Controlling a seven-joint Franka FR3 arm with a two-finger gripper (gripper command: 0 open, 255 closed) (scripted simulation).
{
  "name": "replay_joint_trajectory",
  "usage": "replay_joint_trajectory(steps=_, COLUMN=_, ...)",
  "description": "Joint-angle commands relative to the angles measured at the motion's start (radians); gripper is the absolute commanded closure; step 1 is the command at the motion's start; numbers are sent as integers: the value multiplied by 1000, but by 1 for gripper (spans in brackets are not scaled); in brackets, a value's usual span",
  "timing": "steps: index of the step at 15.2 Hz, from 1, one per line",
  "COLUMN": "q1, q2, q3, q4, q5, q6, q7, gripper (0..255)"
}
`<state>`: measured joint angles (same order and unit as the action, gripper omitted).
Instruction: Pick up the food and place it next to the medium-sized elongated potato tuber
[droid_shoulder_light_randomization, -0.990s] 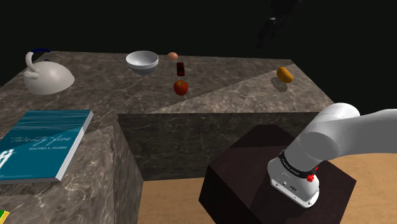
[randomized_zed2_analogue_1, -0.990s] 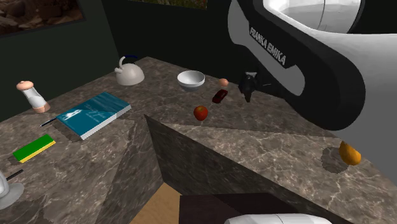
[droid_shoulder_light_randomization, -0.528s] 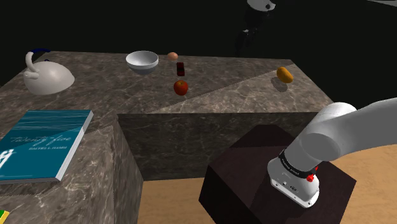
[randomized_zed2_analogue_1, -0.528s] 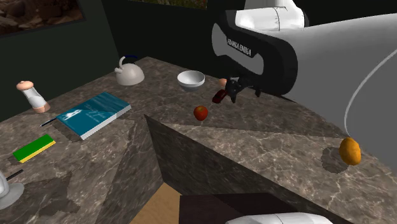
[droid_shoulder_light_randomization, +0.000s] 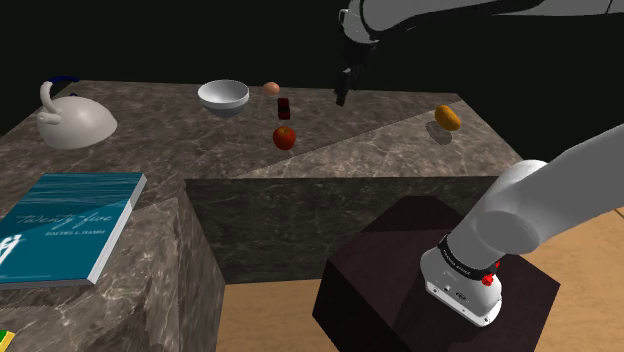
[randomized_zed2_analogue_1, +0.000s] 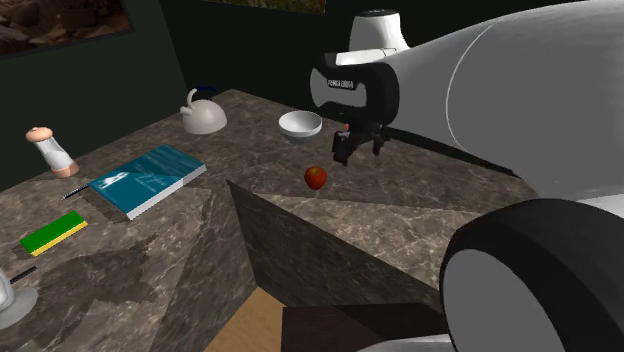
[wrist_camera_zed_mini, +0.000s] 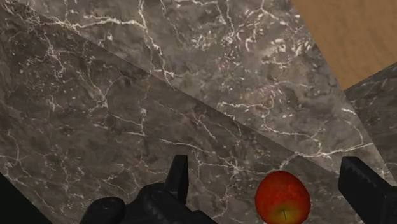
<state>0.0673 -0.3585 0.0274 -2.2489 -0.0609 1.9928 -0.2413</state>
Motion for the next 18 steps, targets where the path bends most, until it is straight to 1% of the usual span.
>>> replay_joint_trajectory(steps=1, q1=9, q2=64, q3=6, q4=18, q5=0, q6=40, q7=-14, gripper=0)
replay_joint_trajectory(steps=8, q1=41, q2=309, q3=36, q4=131, q5=-7, q6=145, q7=-47, gripper=0)
replay_joint_trajectory(steps=15, q1=75, q2=556, q3=68, q4=289, q5=-31, q6=206, q7=-73, gripper=0)
replay_joint_trajectory(steps=18, q1=75, q2=570, q3=67, q4=279, q5=-34, q6=230, q7=-72, gripper=0)
